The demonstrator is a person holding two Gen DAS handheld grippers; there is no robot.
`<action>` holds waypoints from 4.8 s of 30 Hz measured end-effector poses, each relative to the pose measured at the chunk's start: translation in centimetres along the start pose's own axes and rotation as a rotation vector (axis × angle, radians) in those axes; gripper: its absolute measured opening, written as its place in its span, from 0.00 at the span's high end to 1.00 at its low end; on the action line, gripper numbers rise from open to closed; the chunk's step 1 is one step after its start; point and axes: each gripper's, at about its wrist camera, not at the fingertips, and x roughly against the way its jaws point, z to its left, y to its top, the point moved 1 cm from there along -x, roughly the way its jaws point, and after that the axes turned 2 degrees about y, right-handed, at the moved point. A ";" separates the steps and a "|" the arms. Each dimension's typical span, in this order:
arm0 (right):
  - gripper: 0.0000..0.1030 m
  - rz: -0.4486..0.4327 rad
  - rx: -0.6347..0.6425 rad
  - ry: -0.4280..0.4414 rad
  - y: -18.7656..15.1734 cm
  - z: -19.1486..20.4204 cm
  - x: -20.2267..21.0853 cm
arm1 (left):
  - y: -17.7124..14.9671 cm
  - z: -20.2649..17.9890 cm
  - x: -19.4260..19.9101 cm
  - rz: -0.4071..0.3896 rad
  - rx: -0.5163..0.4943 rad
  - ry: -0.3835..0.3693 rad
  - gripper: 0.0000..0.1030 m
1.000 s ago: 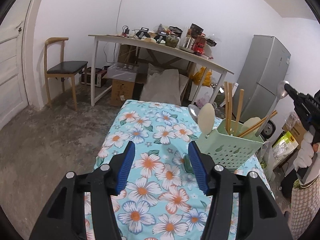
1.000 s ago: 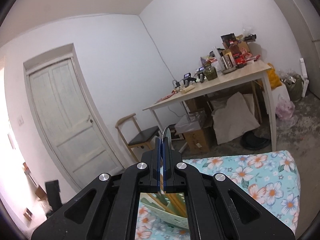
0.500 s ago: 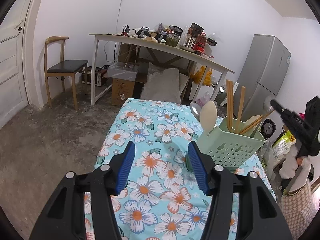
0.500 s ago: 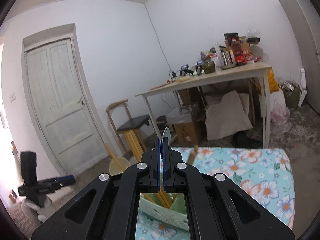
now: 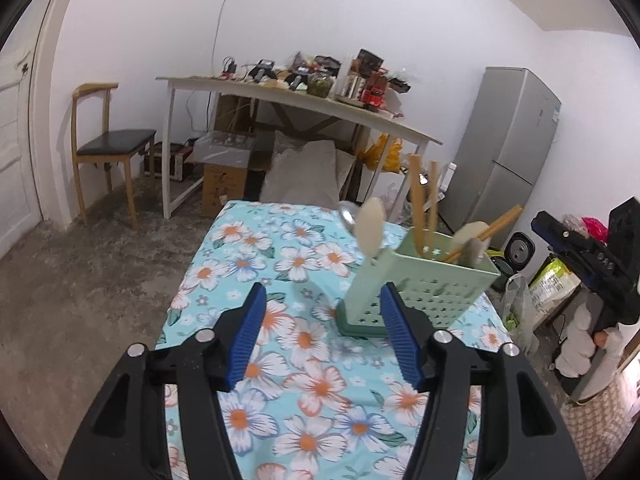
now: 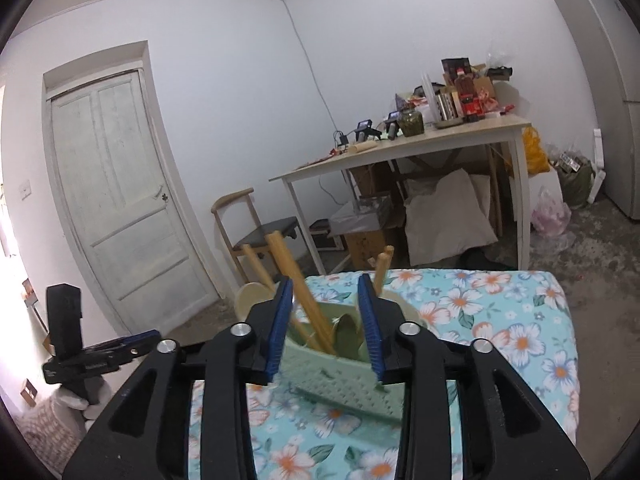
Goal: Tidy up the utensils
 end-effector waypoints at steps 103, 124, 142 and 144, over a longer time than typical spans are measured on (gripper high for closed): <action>0.08 0.241 -0.025 -0.648 -6.8 4.3 6.6 | -2.7 -8.7 4.2 0.019 -0.111 0.348 0.05; 0.08 0.242 -0.022 -0.643 -6.8 4.3 6.5 | -2.7 -8.7 4.2 0.019 -0.113 0.348 0.05; 0.08 0.243 -0.017 -0.642 -6.7 4.4 6.5 | -2.6 -8.7 4.2 0.019 -0.110 0.346 0.05; 0.08 0.242 -0.020 -0.641 -6.7 4.4 6.5 | -2.6 -8.7 4.2 0.020 -0.112 0.346 0.05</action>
